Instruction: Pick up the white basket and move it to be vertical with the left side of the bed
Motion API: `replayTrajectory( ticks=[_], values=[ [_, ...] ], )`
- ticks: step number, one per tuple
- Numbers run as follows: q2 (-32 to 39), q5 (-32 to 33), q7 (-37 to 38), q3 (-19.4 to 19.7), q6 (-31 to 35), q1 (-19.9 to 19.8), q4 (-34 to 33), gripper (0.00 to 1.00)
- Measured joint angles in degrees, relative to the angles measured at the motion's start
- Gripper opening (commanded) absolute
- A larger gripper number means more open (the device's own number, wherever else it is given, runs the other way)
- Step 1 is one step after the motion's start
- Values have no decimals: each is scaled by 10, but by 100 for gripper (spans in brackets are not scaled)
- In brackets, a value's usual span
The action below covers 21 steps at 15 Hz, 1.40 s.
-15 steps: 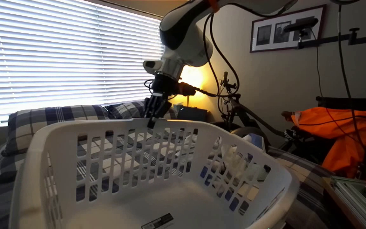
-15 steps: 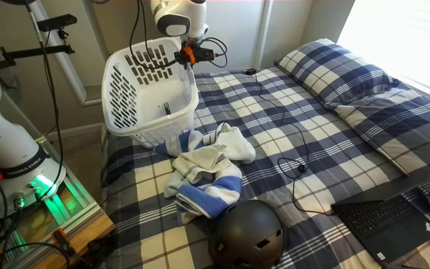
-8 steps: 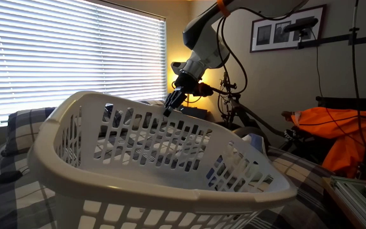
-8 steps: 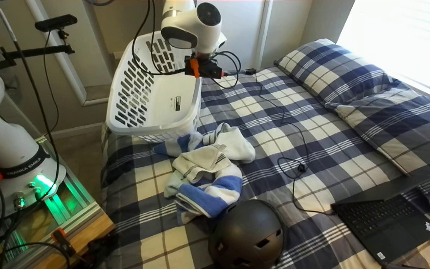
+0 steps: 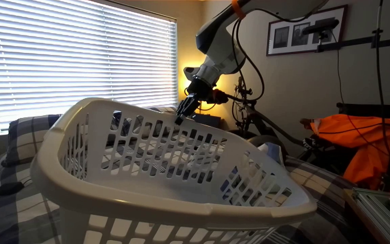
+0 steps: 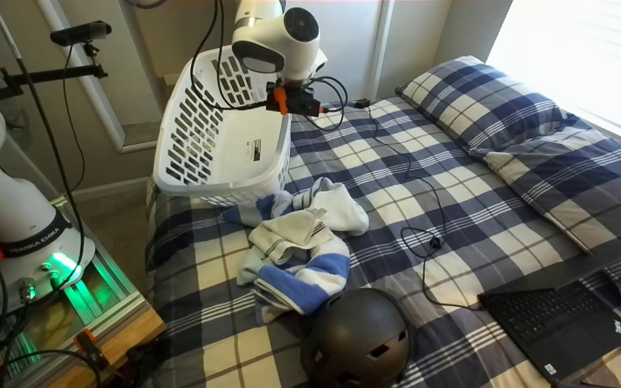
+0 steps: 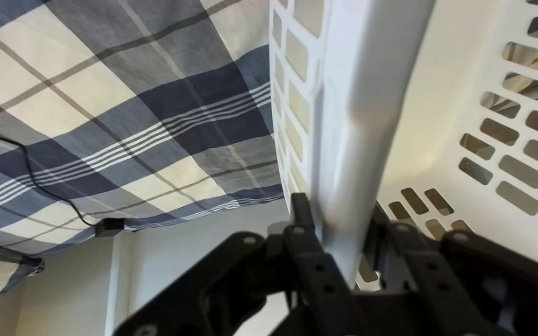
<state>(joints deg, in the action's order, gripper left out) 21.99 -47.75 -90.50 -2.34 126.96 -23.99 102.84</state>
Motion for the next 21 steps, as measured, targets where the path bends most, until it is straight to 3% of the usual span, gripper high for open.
replayTrajectory(
  ticks=[5,13,21],
  values=[
    [23,-22,74,30,25,30,-24,7],
    [124,-8,321,62,31,55,-160,7],
    [214,-4,555,64,29,59,-269,7]
  ],
)
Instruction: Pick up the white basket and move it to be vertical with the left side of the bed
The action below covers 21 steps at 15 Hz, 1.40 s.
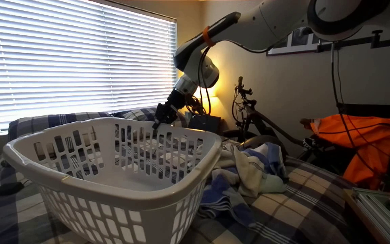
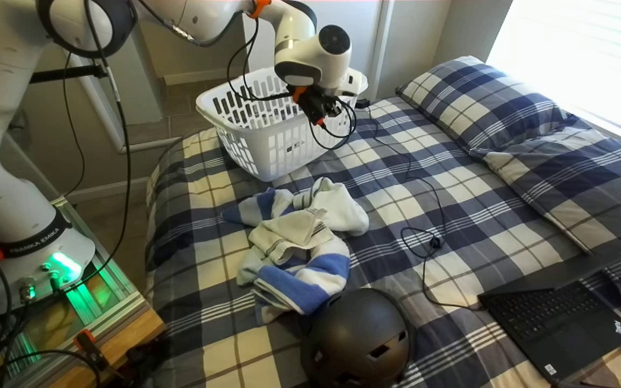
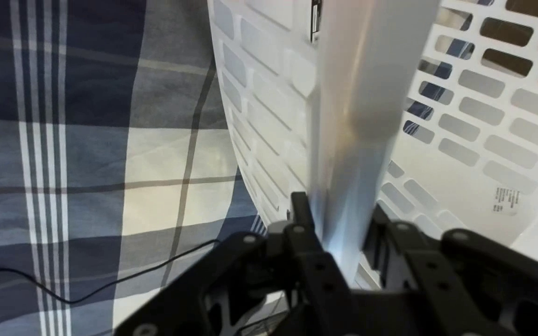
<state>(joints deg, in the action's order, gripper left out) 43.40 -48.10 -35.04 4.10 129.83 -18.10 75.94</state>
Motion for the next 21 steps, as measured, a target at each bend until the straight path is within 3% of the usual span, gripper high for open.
replayTrajectory(
  ticks=[1,8,9,17,21],
  values=[
    [11,0,30,0,2,5,-11,28],
    [25,21,29,-7,16,0,-11,28],
    [25,21,29,-7,16,0,-11,7],
    [37,44,41,-30,43,-6,-10,7],
    [38,57,89,-42,79,7,-8,7]
  ],
)
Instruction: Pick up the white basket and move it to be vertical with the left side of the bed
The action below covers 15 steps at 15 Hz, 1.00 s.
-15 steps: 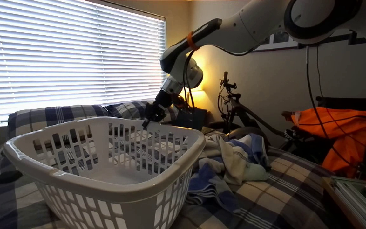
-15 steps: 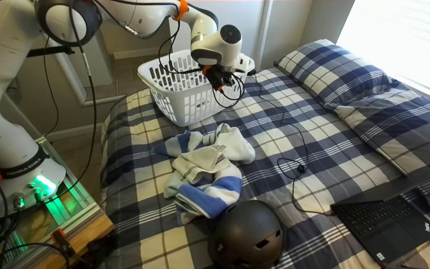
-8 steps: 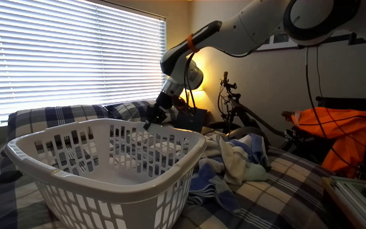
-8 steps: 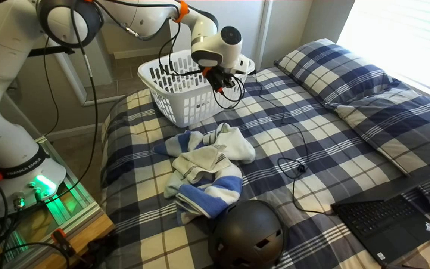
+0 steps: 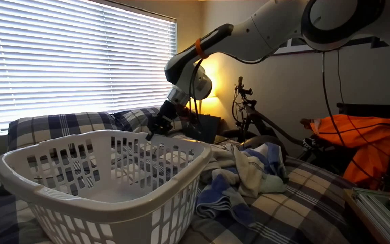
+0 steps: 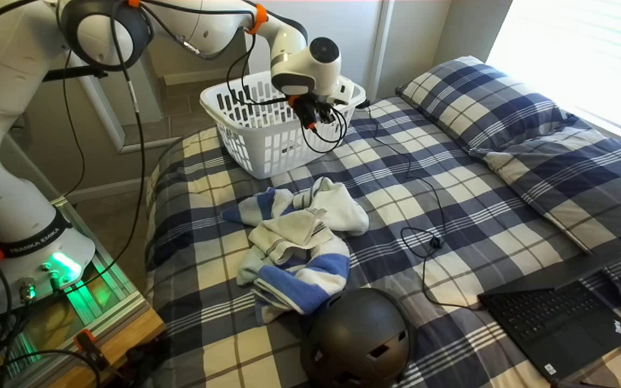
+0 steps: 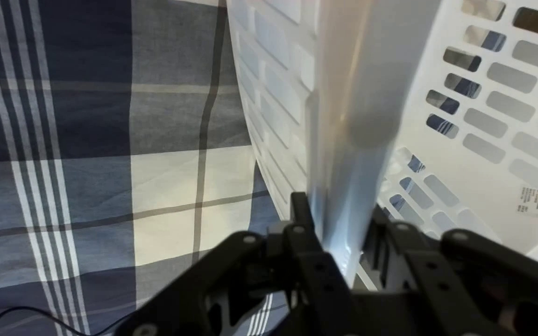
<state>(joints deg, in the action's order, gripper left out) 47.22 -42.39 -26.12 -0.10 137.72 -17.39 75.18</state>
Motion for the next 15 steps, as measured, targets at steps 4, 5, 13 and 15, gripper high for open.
replayTrajectory(
  ticks=[4,5,13,15],
  values=[
    [0,22,89,1,78,26,20,7],
    [0,28,113,2,100,32,26,7],
    [-25,114,260,16,203,83,90,7],
    [-41,143,287,23,204,92,111,7]
  ],
)
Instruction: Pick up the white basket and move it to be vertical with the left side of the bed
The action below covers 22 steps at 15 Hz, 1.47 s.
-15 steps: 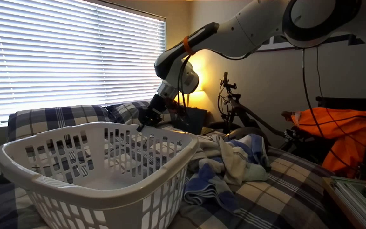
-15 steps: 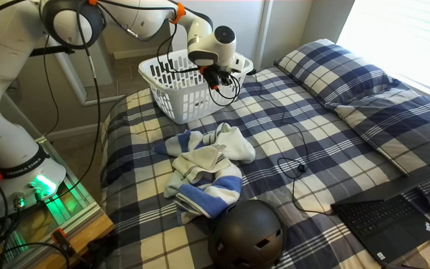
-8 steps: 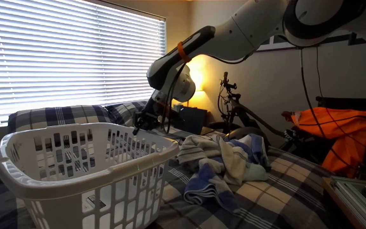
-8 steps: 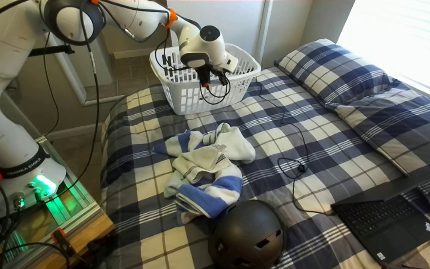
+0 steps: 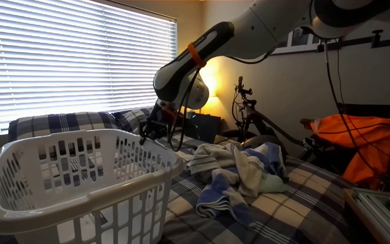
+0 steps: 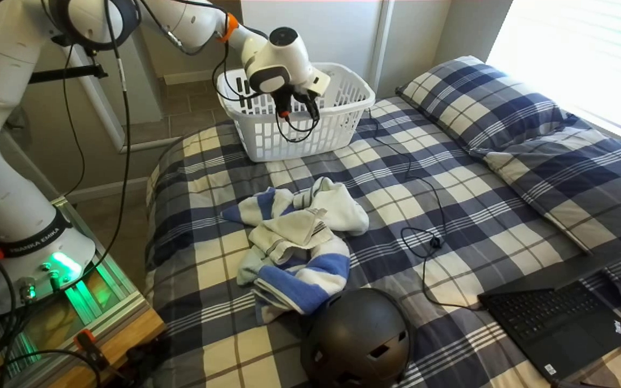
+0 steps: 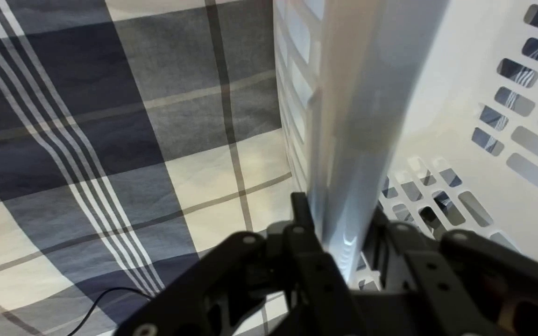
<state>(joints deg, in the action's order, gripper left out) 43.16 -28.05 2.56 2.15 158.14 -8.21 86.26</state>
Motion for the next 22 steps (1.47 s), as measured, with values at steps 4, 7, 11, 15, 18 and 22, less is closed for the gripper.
replayTrajectory(
  ticks=[4,7,11,15,18,22],
  values=[
    [-33,40,37,8,1,14,49,7],
    [-64,45,37,0,3,15,97,7],
    [-120,45,28,-13,34,12,184,7],
    [-196,38,-13,-44,55,-20,286,7],
    [-257,3,-90,-75,55,-63,354,7],
    [-322,-37,-184,-88,38,-113,419,7]
  ],
)
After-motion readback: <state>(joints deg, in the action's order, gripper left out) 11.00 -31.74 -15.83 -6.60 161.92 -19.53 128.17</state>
